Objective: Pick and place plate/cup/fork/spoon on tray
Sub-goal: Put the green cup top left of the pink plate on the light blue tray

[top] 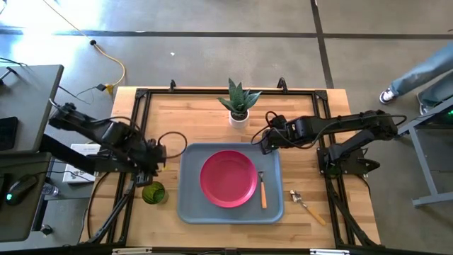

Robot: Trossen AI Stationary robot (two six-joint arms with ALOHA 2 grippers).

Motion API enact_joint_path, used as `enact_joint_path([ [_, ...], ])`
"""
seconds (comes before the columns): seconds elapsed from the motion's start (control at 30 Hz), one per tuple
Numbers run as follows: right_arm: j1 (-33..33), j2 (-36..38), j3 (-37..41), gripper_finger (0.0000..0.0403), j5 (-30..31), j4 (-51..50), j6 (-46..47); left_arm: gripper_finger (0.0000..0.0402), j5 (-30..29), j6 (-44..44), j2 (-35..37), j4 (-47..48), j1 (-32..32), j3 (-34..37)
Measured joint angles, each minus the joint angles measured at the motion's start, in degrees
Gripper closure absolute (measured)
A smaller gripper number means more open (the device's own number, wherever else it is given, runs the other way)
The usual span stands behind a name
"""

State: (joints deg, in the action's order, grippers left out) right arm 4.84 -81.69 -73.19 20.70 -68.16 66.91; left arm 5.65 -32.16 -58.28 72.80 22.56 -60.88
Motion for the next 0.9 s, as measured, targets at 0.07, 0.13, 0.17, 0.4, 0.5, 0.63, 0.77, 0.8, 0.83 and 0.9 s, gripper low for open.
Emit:
enact_joint_path([
  [0.07,0.0,0.0,0.0,0.0304,-0.2,0.0,-0.4,0.0284,-0.5,-1.3,-0.6,0.0,2.0,0.2],
  [0.13,0.0,0.0,0.0,0.0304,-0.2,0.0,-0.6,0.0284,-0.9,-2.1,-1.3,-0.1,3.7,0.2],
  [0.17,0.0,0.0,0.0,0.0304,-0.2,0.0,-0.8,0.0284,-0.9,-2.3,-1.6,-0.1,4.5,0.2],
  [0.4,0.0,0.0,0.0,0.0304,-0.3,0.0,-1.4,0.0284,-1.3,-6.2,-6.5,-0.1,7.9,0.2],
  [0.5,0.0,0.0,0.0,0.0304,-0.3,0.1,-1.4,0.0284,-1.2,-6.2,-9.0,-0.1,8.7,0.2],
  [0.63,0.0,0.0,0.0,0.0304,-0.3,0.1,-1.4,0.0284,-0.8,-5.7,-12.2,-0.1,9.4,0.2],
  [0.77,0.0,0.0,0.0,0.0304,-0.3,0.1,-1.4,0.0284,-0.8,-5.2,-15.0,0.0,9.8,0.2],
  [0.8,0.0,0.0,0.0,0.0304,-0.4,0.1,-1.4,0.0284,-0.8,-5.2,-15.6,0.0,9.8,0.2],
  [0.83,0.0,0.0,0.0,0.0304,-0.4,0.2,-1.4,0.0284,-0.9,-5.2,-16.2,0.0,9.8,0.2],
  [0.9,0.0,0.0,0.0,0.0304,-0.4,0.2,-1.4,0.0284,-1.3,-5.2,-17.3,0.5,9.8,0.2],
])
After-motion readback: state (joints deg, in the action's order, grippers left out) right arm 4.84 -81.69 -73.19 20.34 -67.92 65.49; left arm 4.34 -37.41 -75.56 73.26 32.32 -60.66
